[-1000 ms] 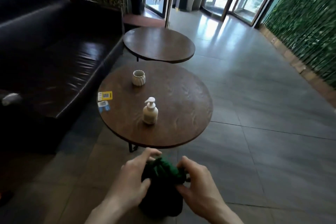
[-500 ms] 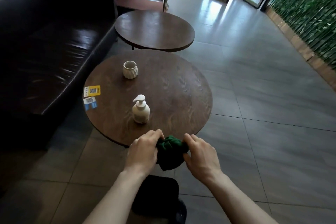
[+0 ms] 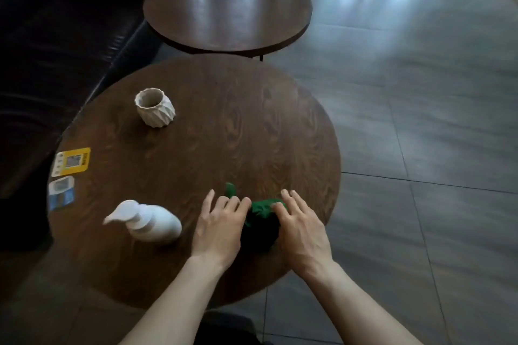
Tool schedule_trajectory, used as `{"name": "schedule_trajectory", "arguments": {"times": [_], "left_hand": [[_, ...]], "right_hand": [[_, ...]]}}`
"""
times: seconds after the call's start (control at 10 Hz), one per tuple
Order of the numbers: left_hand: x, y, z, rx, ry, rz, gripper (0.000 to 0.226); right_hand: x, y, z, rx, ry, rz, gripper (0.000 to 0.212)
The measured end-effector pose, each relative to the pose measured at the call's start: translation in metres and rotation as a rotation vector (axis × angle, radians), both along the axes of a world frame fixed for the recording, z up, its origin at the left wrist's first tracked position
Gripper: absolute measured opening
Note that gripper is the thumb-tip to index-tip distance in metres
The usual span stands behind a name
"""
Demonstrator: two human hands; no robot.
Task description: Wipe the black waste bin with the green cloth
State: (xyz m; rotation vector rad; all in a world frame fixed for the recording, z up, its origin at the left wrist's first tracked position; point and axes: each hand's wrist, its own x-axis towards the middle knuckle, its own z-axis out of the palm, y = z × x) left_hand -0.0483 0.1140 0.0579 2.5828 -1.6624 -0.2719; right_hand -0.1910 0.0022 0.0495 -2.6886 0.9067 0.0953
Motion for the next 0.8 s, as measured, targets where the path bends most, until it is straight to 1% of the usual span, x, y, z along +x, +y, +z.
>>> {"name": "schedule_trajectory", "arguments": {"times": [0.1,0.2,0.3,0.4,0.5,0.7,0.8], "left_hand": [[0.006,-0.013,-0.04,0.164,0.084,-0.025,0.08],[0.005,-0.01,-0.071,0.262,0.117,-0.03,0.092],[0.006,-0.008,-0.092,0.267,0.15,-0.01,0.087],[0.011,-0.007,-0.099,0.28,0.131,-0.019,0.083],[0.013,-0.009,-0.099,0.302,0.129,-0.021,0.083],[0.019,-0.01,-0.069,0.358,0.182,-0.025,0.087],[0.018,0.008,-0.038,0.394,0.194,-0.07,0.082]], "right_hand": [[0.006,-0.02,-0.044,0.125,0.065,0.131,0.081],[0.002,-0.016,-0.077,0.151,0.113,0.181,0.085],[-0.006,-0.01,-0.102,0.108,0.111,0.15,0.083],[-0.006,-0.007,-0.111,0.059,0.106,0.149,0.082],[-0.003,-0.007,-0.11,0.079,0.129,0.138,0.08],[0.007,-0.014,-0.081,0.144,0.266,0.145,0.085],[0.004,-0.006,-0.051,0.18,0.284,0.087,0.08]]}}
